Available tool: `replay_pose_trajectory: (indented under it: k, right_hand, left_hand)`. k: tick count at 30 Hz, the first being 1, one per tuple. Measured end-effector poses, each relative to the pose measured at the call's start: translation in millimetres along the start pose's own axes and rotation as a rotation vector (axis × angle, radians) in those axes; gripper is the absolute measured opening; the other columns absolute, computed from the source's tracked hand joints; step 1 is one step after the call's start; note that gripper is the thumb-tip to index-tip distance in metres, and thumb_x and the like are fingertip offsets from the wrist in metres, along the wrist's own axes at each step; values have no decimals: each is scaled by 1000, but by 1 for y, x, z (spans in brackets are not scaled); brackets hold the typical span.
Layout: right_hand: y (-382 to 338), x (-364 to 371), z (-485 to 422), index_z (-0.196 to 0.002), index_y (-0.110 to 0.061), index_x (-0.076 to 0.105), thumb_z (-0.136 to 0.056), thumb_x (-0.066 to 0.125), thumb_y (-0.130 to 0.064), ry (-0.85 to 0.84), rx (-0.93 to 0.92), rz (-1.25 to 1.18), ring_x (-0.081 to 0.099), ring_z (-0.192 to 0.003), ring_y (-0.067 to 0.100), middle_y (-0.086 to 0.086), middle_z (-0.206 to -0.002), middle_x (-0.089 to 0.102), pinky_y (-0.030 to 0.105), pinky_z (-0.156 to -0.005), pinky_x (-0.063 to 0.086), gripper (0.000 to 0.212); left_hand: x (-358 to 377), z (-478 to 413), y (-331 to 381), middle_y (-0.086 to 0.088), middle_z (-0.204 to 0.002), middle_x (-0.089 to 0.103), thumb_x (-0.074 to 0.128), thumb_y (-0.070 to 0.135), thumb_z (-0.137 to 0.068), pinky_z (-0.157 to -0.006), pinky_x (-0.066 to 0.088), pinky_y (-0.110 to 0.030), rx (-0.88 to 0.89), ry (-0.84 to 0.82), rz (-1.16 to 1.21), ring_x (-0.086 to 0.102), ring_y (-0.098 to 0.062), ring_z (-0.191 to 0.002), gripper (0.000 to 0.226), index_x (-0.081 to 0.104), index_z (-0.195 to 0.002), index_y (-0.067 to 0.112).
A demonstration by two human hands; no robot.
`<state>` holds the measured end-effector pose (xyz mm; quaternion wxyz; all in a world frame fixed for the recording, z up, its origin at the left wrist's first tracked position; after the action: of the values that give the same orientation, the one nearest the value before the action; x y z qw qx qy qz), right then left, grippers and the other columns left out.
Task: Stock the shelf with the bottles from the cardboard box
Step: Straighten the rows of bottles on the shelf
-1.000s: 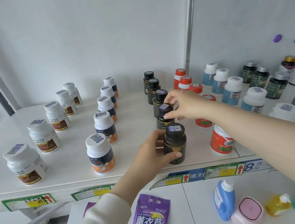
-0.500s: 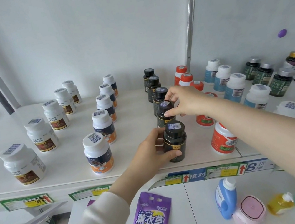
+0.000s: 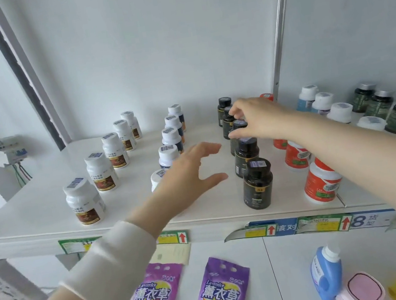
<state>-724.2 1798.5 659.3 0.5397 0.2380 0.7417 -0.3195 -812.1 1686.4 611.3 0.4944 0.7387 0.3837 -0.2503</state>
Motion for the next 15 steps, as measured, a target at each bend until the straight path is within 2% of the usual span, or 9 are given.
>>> replay_pose_trajectory:
  k: [2, 3, 6, 7, 9, 13, 15]
  right_hand:
    - [-18, -3, 0, -128, -13, 45, -81, 67, -37, 12, -25, 52, 49, -119, 24, 6, -133, 50, 36, -96, 43, 57]
    - [-26, -3, 0, -128, -14, 44, -82, 66, -37, 12, -28, 82, 48, -120, 24, 6, -134, 49, 37, -96, 43, 56]
    - [-48, 0, -2, -129, -14, 43, -83, 64, -37, -2, -25, 151, 49, -117, 26, 8, -133, 47, 39, -95, 43, 56]
    - [-56, 1, -2, -129, -14, 43, -83, 63, -37, 1, -26, 154, 48, -118, 25, 8, -133, 47, 40, -96, 43, 55]
    - [-69, 1, 1, -129, -14, 43, -84, 63, -35, 17, -16, 128, 47, -119, 24, 6, -134, 48, 40, -97, 42, 54]
    - [-83, 19, 19, -129, -17, 45, -81, 68, -33, -8, 12, 13, 50, -119, 16, 0, -134, 50, 36, -99, 42, 55]
    - [-82, 33, 32, -130, -19, 45, -77, 72, -33, -33, 66, -134, 52, -117, 13, -4, -133, 51, 30, -97, 44, 62]
  left_hand:
    - [-31, -2, -5, 19, -117, 50, 68, 30, -82, -76, 30, -8, 9, 2, -143, 45, 0, -98, 48, 51, -127, 25]
    - [-45, -3, -9, 20, -116, 50, 67, 30, -83, -77, 31, -11, 8, -5, -210, 46, -2, -99, 46, 51, -126, 27]
    - [-77, -7, -28, 14, -129, 52, 63, 33, -85, -94, 40, -28, 1, -59, -360, 48, -10, -117, 42, 50, -126, 29]
    - [-85, -9, -35, 13, -130, 52, 62, 33, -86, -96, 39, -27, 5, -77, -385, 48, -11, -119, 41, 50, -125, 28]
    - [-93, -13, -48, 12, -129, 54, 62, 31, -86, -92, 35, -20, 20, -123, -403, 49, -10, -120, 41, 50, -125, 26]
    - [-91, -23, -72, 6, -126, 56, 64, 29, -85, -99, 40, -29, 22, -225, -377, 51, -13, -119, 44, 49, -126, 21]
    - [-86, -29, -79, 3, -126, 56, 65, 30, -85, -98, 40, -29, 14, -248, -302, 53, -16, -116, 46, 49, -127, 19]
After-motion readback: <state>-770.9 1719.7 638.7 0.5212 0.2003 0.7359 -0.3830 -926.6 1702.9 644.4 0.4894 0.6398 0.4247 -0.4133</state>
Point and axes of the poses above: each hand's wrist, its own z-axis away from the middle knuckle, its own x-axis out of the palm, y = z × x, the point moved 9 cm from there along -z, towards the middle knuckle
